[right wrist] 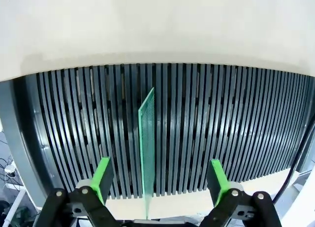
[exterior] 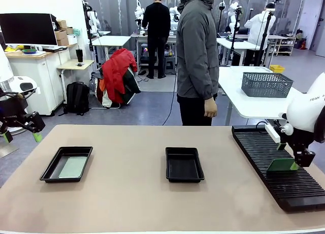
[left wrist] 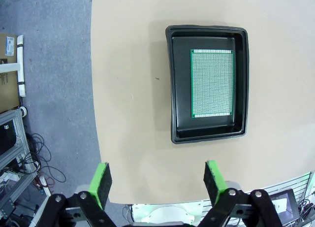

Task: Inspect and transfer BCBs to ESD trays.
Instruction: Pick up the Blank PCB from the PCB Rack and place it in the right ESD tray.

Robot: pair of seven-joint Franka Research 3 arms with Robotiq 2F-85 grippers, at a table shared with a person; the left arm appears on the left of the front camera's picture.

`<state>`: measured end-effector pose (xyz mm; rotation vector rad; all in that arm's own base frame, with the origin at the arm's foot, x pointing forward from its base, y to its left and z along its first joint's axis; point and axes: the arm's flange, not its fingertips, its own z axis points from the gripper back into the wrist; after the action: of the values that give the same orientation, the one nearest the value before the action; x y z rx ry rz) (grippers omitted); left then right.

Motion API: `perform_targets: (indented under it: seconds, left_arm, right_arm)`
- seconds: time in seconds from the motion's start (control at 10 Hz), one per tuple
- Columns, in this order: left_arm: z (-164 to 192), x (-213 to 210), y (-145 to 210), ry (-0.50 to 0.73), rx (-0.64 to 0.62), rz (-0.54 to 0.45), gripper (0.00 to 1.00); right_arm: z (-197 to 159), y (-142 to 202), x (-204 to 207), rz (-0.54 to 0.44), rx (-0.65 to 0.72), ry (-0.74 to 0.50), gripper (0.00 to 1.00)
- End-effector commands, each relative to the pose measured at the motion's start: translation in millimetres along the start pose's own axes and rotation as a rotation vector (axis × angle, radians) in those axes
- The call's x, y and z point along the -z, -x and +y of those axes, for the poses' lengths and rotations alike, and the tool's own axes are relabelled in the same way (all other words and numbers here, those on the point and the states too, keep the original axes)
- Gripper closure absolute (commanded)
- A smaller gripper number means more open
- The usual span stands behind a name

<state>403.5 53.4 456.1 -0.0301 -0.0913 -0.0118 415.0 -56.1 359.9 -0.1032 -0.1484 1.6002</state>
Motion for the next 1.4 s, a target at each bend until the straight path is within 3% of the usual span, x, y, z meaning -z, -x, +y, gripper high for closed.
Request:
perform_targets:
  seconds: [0.0,0.4,0.8,0.9,1.0,1.1,1.2,1.3]
  left_arm:
    - [1.0,1.4,0.8,0.001,0.007,0.0,0.0]
    - [1.0,1.4,0.8,0.001,0.007,0.0,0.0]
    - [1.0,1.4,0.8,0.001,0.007,0.0,0.0]
    - [1.0,1.4,0.8,0.001,0.007,0.0,0.0]
    - [1.0,1.4,0.8,0.001,0.007,0.0,0.0]
    - [1.0,1.4,0.8,0.001,0.007,0.0,0.0]
    - [1.0,1.4,0.8,0.001,0.007,0.0,0.0]
    - [1.0,1.4,0.8,0.001,0.007,0.0,0.0]
  right_arm:
    - [19.6,3.1,13.5,-0.013,-0.007,0.017,0.0]
    - [21.2,0.9,14.4,-0.006,0.009,-0.001,0.0]
    - [26.9,0.0,13.2,-0.006,0.011,0.007,0.12]
    - [28.6,1.1,12.5,-0.006,0.015,0.007,0.22]
    - [29.6,2.1,11.1,-0.011,0.016,0.008,0.17]
    - [29.8,2.5,10.7,-0.011,0.016,0.006,0.32]
    - [29.6,2.9,10.4,-0.012,0.017,0.003,0.27]
    - [29.2,2.8,10.4,-0.016,0.013,-0.001,0.42]
